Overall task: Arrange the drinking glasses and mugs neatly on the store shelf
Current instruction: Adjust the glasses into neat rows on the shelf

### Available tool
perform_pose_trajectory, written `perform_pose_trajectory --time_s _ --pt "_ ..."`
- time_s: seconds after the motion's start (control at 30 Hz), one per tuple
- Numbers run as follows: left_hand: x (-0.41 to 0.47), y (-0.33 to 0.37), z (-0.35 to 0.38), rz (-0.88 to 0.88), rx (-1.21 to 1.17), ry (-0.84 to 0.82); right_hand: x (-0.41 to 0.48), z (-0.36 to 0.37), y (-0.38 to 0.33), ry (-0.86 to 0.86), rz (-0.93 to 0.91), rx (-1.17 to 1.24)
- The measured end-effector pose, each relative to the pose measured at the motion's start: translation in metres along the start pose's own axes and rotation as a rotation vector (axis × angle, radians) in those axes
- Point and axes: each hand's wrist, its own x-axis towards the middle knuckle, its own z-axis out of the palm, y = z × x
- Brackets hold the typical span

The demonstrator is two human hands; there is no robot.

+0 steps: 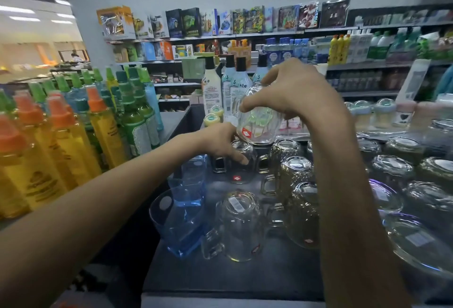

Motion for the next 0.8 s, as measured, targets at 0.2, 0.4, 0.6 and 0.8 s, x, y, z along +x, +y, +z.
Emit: perform_pose_trajectory --time_s 0.2,0.4,0.6,0.8 --pt "-0.004 0.003 -0.001 0.009 -0.047 0.02 -0.003 0.006 0.009 0.009 0.016 0.025" --pt "-0.007 0.006 -0.001 0.007 -0.015 0.009 -0.004 0.009 0.013 -0.01 0.034 0.046" --pt "-0.005 0.004 -0.001 -0.014 -0.001 -0.008 -0.005 0.01 0.015 0.017 0.038 0.074" --pt "-0.006 0.004 0.001 -0.026 -0.018 0.006 -0.007 0.011 0.016 0.027 0.041 0.071"
